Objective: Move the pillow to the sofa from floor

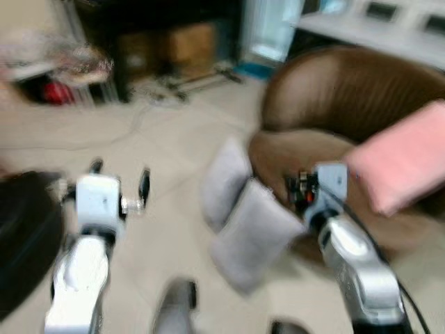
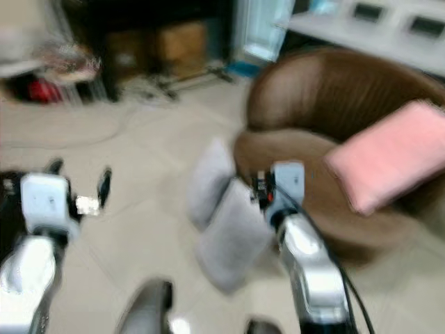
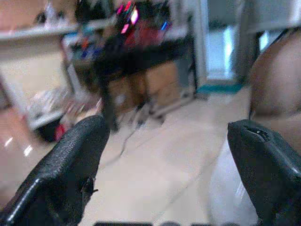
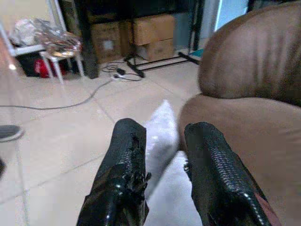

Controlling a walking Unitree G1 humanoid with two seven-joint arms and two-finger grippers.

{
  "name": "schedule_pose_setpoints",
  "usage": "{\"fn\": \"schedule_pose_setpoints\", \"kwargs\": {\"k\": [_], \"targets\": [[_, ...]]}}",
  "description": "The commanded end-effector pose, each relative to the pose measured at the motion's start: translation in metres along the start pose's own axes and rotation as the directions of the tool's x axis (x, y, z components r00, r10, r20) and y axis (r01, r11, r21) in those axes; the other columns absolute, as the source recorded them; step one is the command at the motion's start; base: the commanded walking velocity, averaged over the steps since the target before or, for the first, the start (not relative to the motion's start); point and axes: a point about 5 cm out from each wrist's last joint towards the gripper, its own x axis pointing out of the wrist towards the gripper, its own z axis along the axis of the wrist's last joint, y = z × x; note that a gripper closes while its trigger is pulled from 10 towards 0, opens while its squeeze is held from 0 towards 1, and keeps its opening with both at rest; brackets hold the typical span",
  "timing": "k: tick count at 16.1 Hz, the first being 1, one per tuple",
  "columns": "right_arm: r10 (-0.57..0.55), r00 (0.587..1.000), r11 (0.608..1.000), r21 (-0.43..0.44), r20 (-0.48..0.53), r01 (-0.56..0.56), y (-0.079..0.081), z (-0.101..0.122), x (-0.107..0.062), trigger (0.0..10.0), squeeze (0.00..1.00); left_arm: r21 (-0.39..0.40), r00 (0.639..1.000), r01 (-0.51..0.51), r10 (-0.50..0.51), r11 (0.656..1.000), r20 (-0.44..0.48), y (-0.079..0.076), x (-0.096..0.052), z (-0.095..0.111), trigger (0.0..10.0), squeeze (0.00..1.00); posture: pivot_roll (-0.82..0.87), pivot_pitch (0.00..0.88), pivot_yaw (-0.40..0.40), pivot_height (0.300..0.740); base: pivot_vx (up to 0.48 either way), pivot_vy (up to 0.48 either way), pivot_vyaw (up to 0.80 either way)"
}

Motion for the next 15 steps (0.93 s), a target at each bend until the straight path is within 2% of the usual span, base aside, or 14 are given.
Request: {"fn": "schedule_pose_setpoints", "kwargs": {"k": [1,5,11,12,15], "targets": [[0.009,1.000,1.000,0.000,0.028,-0.009,0.003,0.007,0.002,10.0,0.00,0.009,1.000,0.005,-0.006,1.000,0.029,0.002,0.005,0.007,10.0,0.00,0.03,0.000,-0.022,0.650,0.289,0.000,0.00],[-0.001,1.000,1.000,-0.001,0.027,0.001,0.002,0.007,0.003,10.0,0.00,0.011,1.000,0.012,-0.012,1.000,0.026,0.002,0.005,0.006,10.0,0.00,0.03,0.000,-0.023,0.650,0.307,0.000,0.00],[-0.178,0.984,0.983,-0.033,0.031,0.179,-0.023,-0.001,-0.004,10.0,0.00,0.025,1.000,0.005,-0.005,1.000,0.017,0.007,0.005,0.002,10.0,0.00,0.02,0.000,-0.014,0.650,0.347,0.000,0.00],[-0.227,0.973,0.973,-0.045,0.026,0.228,-0.032,-0.004,-0.008,10.0,0.00,0.027,1.000,0.014,-0.014,1.000,0.008,0.007,0.005,-0.001,10.0,0.00,0.01,0.000,-0.009,0.650,0.352,0.000,0.00],[-0.264,0.964,0.963,-0.053,0.021,0.265,-0.041,-0.008,-0.014,10.0,0.00,0.023,0.999,0.048,-0.048,0.999,-0.002,0.003,0.006,-0.004,10.0,0.00,-0.01,0.000,0.003,0.650,0.350,0.000,0.00]]}}
